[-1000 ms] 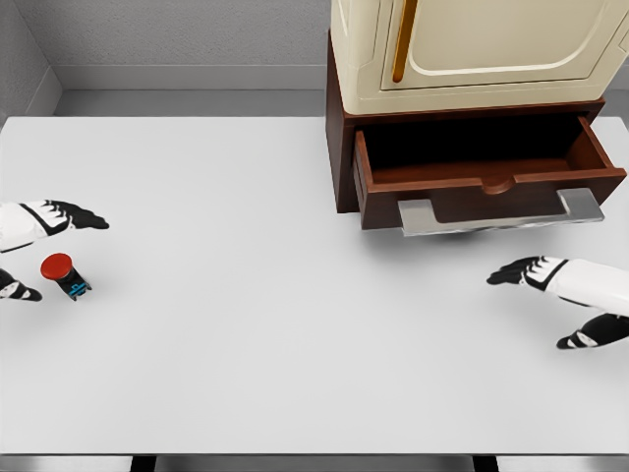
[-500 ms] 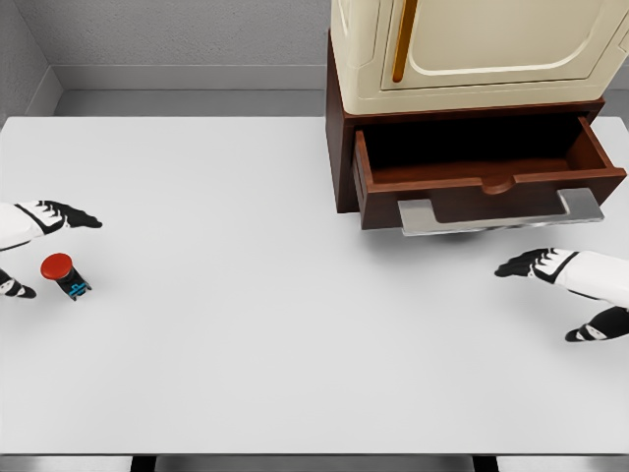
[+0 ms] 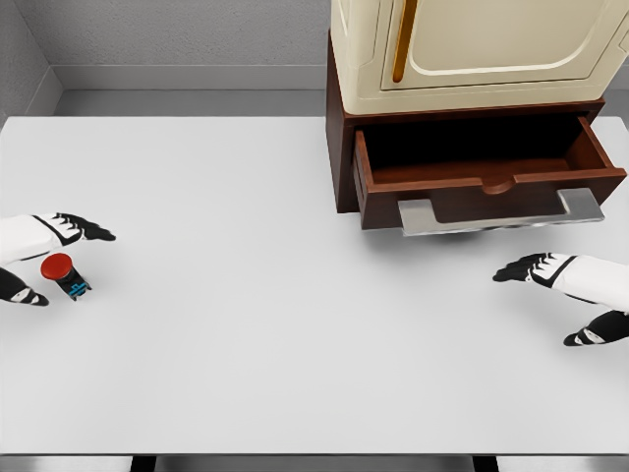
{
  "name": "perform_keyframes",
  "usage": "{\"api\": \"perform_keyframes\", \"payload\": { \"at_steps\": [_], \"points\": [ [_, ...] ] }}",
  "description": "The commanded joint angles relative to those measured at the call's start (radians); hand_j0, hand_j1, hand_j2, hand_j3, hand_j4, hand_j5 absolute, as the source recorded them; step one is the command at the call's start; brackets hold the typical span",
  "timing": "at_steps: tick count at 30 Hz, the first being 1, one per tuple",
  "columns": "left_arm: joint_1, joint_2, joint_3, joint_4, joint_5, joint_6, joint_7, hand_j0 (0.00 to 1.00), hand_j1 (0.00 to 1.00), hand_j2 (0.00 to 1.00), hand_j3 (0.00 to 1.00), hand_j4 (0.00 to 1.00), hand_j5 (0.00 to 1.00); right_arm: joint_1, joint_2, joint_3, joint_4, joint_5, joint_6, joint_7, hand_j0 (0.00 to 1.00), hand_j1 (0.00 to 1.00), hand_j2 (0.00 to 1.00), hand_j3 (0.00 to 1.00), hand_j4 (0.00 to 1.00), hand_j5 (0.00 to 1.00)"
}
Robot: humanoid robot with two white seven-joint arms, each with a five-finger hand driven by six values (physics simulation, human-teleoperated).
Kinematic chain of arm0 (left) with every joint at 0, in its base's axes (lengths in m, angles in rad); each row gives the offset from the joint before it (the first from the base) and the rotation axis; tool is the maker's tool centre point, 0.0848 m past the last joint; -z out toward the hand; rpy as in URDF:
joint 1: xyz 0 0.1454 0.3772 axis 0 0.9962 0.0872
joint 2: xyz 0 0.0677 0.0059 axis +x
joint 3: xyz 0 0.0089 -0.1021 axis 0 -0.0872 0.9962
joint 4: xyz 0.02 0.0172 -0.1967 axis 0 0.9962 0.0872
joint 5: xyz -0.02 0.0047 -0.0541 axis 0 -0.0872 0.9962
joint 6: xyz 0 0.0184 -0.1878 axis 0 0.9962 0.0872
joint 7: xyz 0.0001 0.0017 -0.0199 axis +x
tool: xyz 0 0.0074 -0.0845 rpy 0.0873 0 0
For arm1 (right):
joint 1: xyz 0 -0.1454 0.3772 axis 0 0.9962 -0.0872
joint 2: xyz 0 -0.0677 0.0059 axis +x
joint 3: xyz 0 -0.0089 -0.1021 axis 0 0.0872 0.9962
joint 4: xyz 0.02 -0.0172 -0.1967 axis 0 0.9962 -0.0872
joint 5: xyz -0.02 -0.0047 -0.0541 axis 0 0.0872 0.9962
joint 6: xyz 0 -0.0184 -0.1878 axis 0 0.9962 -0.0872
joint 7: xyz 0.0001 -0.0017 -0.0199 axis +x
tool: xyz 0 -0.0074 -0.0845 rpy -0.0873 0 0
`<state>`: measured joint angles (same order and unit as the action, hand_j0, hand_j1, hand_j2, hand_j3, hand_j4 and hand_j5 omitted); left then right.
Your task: Put the switch into the drawer with left arm, and close the drawer with right arm
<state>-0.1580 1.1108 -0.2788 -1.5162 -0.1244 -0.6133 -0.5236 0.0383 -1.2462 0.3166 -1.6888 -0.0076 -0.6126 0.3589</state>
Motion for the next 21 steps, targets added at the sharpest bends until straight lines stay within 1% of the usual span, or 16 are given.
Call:
{"api": "perform_keyframes", "payload": {
  "at_steps": [1, 10, 13, 15, 17, 19, 21],
  "points": [
    [0.0, 0.001, -0.002, 0.005, 0.006, 0.002, 0.001, 1.0, 1.0, 1.0, 1.0, 1.0, 1.0, 0.0, -0.001, -0.001, 0.0, -0.008, 0.002, 0.0, 1.0, 1.0, 1.0, 1.0, 1.0, 1.0],
    [-0.006, -0.009, -0.002, 0.005, 0.002, 0.002, 0.001, 1.0, 1.0, 1.0, 1.0, 1.0, 1.0, 0.0, -0.002, -0.001, 0.0, -0.008, 0.002, 0.0, 1.0, 1.0, 1.0, 1.0, 1.0, 1.0],
    [-0.011, -0.011, -0.003, 0.022, 0.0, 0.002, 0.001, 1.0, 1.0, 1.0, 1.0, 1.0, 1.0, 0.0, -0.002, 0.001, 0.0, -0.006, 0.002, 0.0, 1.0, 1.0, 1.0, 1.0, 1.0, 1.0],
    [-0.012, -0.011, -0.003, 0.048, 0.002, 0.002, 0.001, 1.0, 1.0, 1.0, 1.0, 1.0, 1.0, 0.0, -0.002, -0.001, 0.0, -0.008, 0.002, 0.0, 1.0, 1.0, 1.0, 1.0, 1.0, 1.0],
    [-0.012, -0.011, -0.003, 0.048, 0.0, 0.002, 0.001, 1.0, 1.0, 1.0, 1.0, 1.0, 1.0, 0.0, -0.002, -0.001, 0.0, -0.008, 0.002, 0.0, 1.0, 1.0, 1.0, 1.0, 1.0, 1.0],
    [-0.02, -0.023, -0.025, 0.048, -0.003, 0.002, 0.001, 1.0, 1.0, 1.0, 1.0, 1.0, 1.0, 0.0, -0.002, -0.001, 0.0, -0.008, 0.002, -0.001, 1.0, 1.0, 1.0, 1.0, 1.0, 1.0],
    [-0.026, -0.023, -0.031, 0.048, -0.004, 0.002, 0.001, 0.98, 0.98, 0.98, 0.98, 0.98, 0.98, 0.0, -0.002, -0.001, 0.0, -0.008, 0.002, -0.001, 1.0, 1.0, 1.0, 1.0, 1.0, 1.0]
  ]
}}
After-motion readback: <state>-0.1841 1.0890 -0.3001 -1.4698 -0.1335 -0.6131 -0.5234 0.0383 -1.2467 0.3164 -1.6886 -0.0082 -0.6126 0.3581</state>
